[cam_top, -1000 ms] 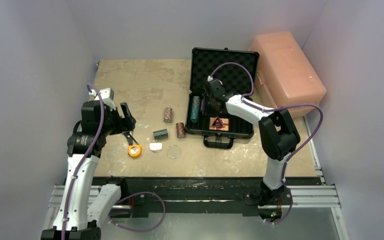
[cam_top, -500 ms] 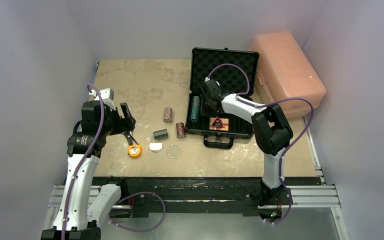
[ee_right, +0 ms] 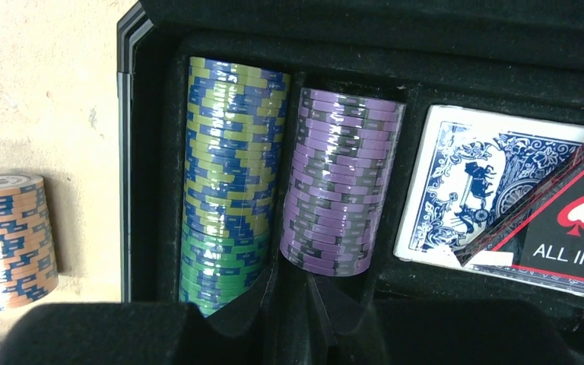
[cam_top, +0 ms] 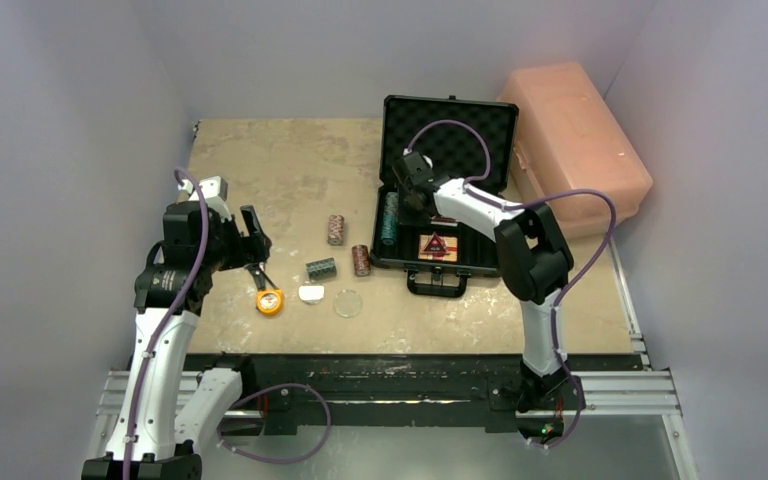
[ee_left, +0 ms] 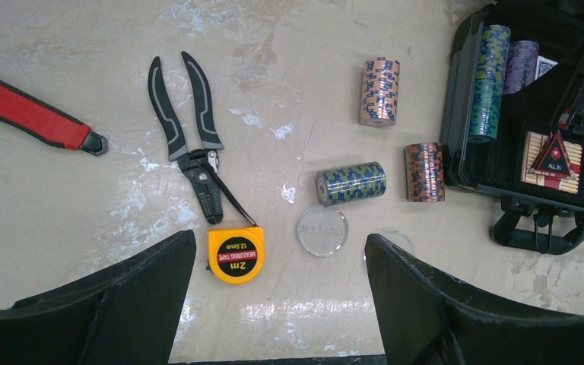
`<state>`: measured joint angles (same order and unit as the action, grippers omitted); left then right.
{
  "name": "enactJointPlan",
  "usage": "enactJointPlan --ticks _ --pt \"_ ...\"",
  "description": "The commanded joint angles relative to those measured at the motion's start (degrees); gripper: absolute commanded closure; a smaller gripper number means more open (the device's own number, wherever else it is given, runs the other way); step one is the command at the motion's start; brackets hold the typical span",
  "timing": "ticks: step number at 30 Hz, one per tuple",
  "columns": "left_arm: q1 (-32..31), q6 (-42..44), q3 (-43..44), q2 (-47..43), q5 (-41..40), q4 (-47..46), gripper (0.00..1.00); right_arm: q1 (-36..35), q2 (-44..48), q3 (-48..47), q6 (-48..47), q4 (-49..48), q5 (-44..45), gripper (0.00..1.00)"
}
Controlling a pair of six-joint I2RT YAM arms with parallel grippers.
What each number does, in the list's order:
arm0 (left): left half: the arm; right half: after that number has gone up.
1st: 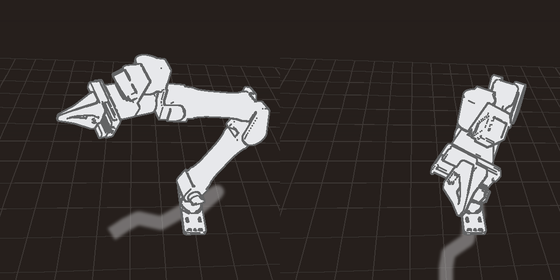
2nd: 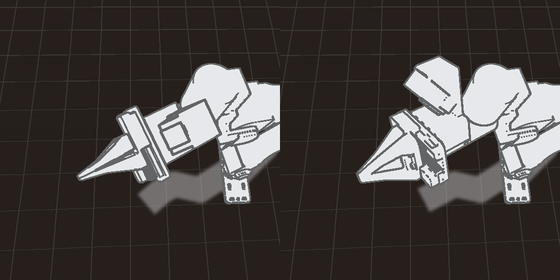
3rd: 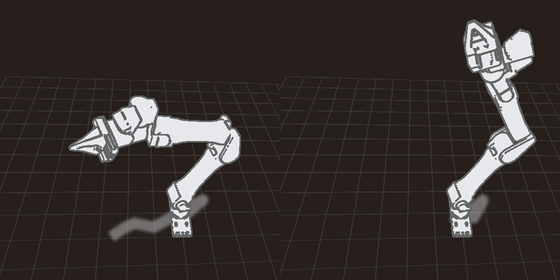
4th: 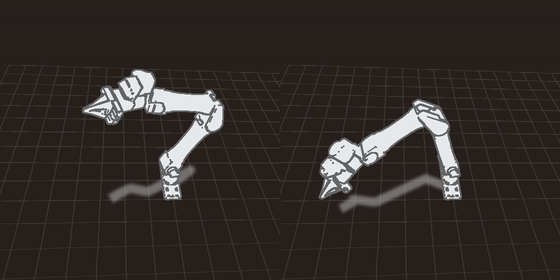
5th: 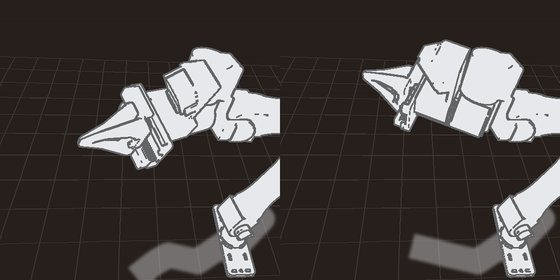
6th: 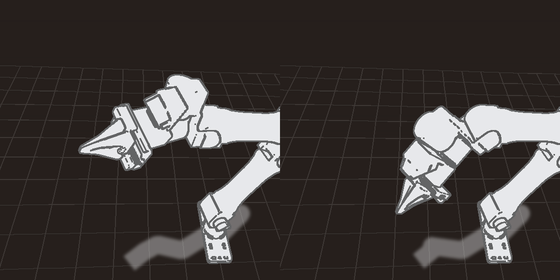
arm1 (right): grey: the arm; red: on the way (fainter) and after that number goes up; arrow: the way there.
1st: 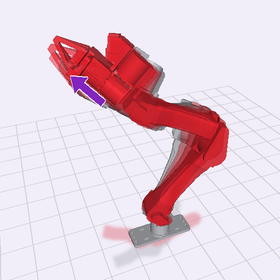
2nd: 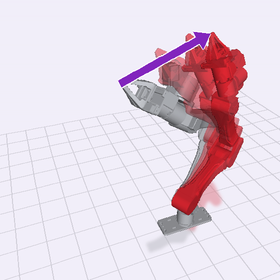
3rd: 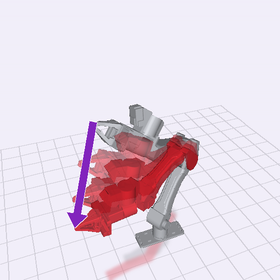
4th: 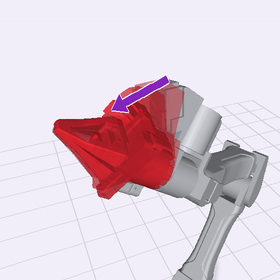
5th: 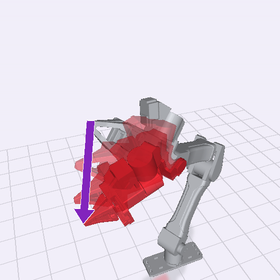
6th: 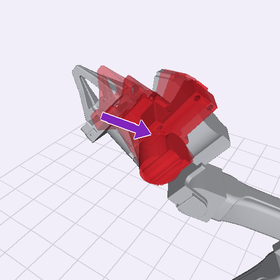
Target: Pack up texas hold em set
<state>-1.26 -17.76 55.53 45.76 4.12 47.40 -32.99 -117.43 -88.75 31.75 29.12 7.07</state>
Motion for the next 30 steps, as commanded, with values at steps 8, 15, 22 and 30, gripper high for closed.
enactJointPlan --ticks 8,15,22,30 --pt "0.2 1.1 0.9 -0.4 -0.5 -1.0 0.18 1.7 -1.1 -5.2 -3.9 -2.1 5.9 0.77" --pt "0.3 1.2 0.9 -0.4 -0.6 -1.0 0.18 2.0 0.9 -5.2 -6.6 -3.4 4.6 0.68" --pt "0.3 1.3 1.0 -0.5 -1.3 -0.9 0.18 1.9 6.2 -2.6 -7.8 -4.6 2.8 0.38" --pt "0.2 1.4 1.1 -0.1 -2.7 -0.9 0.17 1.6 15.3 1.1 -9.0 -5.0 1.6 0.19"
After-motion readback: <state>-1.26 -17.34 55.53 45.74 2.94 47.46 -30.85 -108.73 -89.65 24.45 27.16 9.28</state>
